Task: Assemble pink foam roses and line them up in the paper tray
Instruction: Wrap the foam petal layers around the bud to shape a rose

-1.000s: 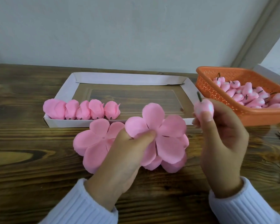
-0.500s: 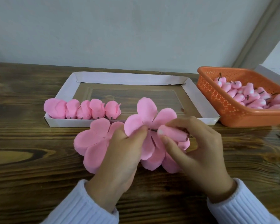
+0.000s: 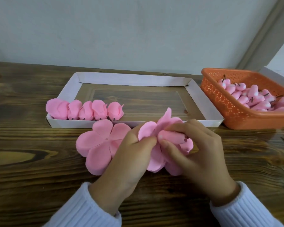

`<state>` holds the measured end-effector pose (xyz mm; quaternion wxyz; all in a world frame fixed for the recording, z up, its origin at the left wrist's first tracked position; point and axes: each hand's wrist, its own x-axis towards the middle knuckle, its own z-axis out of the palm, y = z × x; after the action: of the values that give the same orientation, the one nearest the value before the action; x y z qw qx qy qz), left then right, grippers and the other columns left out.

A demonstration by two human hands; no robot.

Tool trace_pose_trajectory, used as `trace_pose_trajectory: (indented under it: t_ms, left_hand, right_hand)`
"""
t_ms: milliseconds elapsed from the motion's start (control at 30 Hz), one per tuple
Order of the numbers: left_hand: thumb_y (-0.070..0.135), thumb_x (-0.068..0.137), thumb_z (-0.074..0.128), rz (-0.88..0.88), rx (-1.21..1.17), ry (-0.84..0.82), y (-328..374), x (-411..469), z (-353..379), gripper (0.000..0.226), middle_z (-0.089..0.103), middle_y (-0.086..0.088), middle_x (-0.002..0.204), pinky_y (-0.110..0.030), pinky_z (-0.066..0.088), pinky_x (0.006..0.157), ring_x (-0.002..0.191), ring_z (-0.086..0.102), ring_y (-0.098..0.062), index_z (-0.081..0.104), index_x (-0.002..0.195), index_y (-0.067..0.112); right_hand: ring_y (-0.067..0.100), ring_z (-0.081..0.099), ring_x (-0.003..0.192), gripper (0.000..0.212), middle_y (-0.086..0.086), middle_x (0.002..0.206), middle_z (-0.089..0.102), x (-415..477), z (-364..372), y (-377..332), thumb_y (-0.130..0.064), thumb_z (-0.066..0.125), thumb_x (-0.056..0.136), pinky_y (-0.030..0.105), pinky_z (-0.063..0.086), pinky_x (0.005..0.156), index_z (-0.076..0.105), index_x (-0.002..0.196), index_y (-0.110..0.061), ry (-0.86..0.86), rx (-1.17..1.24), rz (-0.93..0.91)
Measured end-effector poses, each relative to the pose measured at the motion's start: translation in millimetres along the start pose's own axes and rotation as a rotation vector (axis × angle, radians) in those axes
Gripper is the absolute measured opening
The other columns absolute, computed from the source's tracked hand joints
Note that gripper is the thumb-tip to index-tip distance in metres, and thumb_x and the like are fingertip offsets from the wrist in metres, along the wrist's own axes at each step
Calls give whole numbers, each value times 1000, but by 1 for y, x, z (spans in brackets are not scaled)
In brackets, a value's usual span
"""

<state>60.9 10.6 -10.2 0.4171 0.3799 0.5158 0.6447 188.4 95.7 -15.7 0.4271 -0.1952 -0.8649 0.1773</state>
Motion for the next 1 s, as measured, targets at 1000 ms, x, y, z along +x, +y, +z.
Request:
trace_pose_trajectory:
  t_ms: [1000]
  left_hand:
    - [-8,65,55,-172,-121,-311,7,-1,-4,52,68,-8,81,-39,57,80,82,66,-21,63,114,8]
  right_hand:
    - [16,52,86,24,-4,91,61,1,2,0,-23,58,90,36,43,74,71,103,-8,-90,64,-109]
